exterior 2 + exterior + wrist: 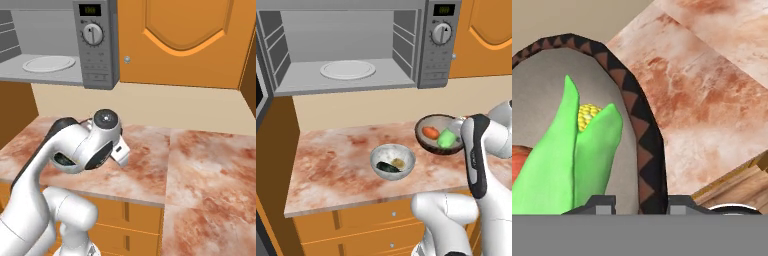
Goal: Place the bowl containing the squash and corn in the microwave. Close the microwave door and press the start button to microwave the meal.
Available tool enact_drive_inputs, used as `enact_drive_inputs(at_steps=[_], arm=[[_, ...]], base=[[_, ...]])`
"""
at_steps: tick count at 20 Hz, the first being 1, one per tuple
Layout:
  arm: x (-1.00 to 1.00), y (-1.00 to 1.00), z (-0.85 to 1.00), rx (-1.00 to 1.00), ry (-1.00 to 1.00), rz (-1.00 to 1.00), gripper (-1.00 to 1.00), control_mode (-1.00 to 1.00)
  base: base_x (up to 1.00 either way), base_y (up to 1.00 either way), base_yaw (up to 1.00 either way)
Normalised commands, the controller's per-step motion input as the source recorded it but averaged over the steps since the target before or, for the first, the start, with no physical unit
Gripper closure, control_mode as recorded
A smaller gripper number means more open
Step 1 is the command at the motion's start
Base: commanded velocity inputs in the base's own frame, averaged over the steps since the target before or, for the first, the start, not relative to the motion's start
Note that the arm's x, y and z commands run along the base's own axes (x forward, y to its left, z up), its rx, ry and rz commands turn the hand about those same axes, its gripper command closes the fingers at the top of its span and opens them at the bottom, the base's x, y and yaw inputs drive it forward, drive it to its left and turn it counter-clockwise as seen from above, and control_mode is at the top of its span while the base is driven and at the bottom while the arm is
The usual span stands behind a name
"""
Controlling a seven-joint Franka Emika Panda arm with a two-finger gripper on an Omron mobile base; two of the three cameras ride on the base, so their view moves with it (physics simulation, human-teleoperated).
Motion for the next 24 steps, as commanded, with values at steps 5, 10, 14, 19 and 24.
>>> enact_drive_inputs(at_steps=[5, 10, 14, 19, 24], arm=[[-0.42, 0.72, 0.58, 0.01, -0.05, 0.06, 1.00, -1.00], [-0.41, 0.67, 0.61, 0.05, -0.01, 0.07, 1.00, -1.00], [-0.33, 0.71, 0.59, 0.04, 0.00, 0.08, 1.00, -1.00], [-0.17, 0.74, 0.67, 0.04, 0.00, 0.06, 1.00, -1.00], [0.00, 0.54, 0.67, 0.06, -0.04, 0.00, 1.00, -1.00]], base=[[0.00, 0.00, 0.00], [0.00, 0.00, 0.00], [0.00, 0.00, 0.00], [0.00, 0.00, 0.00], [0.00, 0.00, 0.00]])
